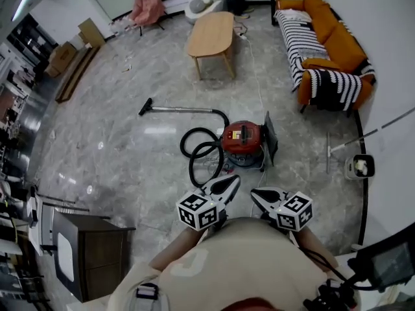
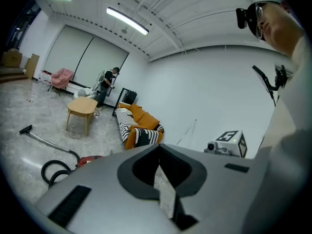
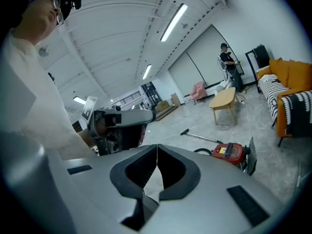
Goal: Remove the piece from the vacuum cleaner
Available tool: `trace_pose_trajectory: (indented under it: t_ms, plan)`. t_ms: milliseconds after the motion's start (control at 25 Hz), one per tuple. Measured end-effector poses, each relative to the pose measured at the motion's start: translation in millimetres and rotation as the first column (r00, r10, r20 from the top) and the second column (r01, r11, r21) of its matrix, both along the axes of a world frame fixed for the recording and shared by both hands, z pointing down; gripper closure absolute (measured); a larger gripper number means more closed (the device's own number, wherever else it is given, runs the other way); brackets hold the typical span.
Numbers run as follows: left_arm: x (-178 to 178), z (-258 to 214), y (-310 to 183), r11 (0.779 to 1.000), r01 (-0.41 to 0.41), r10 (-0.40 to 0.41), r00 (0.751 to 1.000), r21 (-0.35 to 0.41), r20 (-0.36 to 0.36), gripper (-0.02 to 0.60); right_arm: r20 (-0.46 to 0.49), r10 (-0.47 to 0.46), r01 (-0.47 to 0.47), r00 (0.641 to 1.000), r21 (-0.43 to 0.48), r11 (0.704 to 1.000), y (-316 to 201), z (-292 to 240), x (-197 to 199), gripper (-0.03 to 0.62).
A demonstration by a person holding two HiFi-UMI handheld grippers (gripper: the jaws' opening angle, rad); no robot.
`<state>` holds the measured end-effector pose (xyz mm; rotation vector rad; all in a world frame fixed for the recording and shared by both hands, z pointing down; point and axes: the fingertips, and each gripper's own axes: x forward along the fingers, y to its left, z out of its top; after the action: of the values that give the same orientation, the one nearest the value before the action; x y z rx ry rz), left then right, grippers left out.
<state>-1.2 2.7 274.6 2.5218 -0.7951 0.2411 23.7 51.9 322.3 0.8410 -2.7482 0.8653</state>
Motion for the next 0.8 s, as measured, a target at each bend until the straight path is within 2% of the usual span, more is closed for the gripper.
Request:
trace_pose_trajectory:
  t_ms: [160, 320, 560, 800]
  plan:
    - [27, -1, -7, 1.000, 0.021, -0.021, 0.999, 0.008, 0.046, 0.578, 0.040, -0.030, 0.030, 0.999, -0.005, 1.000, -10, 1, 24, 0.591]
    - [51, 0, -13, 0.999, 0.034, -0.035, 0.994, 0.011, 0.100, 0.578, 0.097, -0.033, 0.040, 0.995, -0.071, 0.997, -19, 11, 49, 0.591]
    - [60, 7, -23, 0.996, 0.086, -0.085, 0.986, 0.001, 0.146, 0.578, 0.239, 0.063, -0.006, 0.969, -0.231, 0.973, -37, 30, 85, 0.591]
    - [60, 15, -45, 0.997, 0.081, -0.080, 0.985, -0.004, 0.156, 0.578, 0.277, 0.132, -0.038, 0.952, -0.321, 0.946, -50, 39, 97, 0.591]
